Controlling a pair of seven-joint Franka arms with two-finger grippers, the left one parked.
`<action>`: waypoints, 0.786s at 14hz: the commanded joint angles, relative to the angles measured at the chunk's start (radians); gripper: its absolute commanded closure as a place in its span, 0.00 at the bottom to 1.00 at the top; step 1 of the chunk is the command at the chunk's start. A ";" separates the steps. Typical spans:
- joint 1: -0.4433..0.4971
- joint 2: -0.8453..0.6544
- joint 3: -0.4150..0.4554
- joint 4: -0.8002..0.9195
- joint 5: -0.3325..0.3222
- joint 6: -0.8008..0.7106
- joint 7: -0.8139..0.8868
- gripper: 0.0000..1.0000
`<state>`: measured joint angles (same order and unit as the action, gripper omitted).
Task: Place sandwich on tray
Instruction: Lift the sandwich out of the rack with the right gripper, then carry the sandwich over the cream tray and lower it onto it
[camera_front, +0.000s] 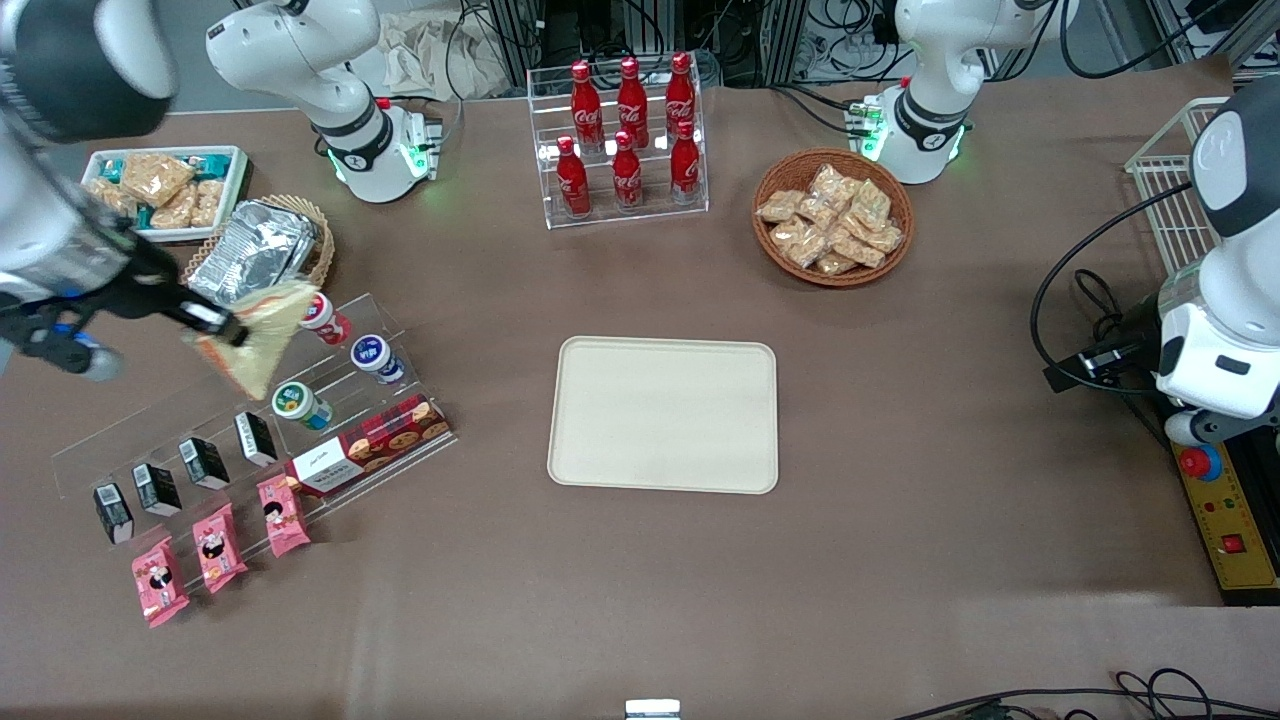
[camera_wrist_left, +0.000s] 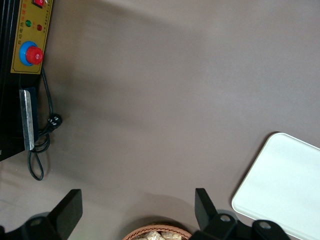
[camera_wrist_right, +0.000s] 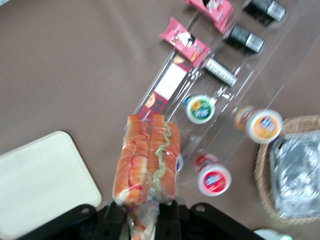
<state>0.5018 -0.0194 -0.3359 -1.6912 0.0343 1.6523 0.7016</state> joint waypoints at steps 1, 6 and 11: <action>0.130 0.067 -0.011 0.036 -0.037 0.006 0.252 0.96; 0.172 0.254 0.130 0.117 -0.037 0.109 0.640 0.96; 0.178 0.461 0.213 0.214 -0.033 0.271 0.968 0.96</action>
<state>0.6849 0.3469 -0.1426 -1.5560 0.0134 1.8718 1.5519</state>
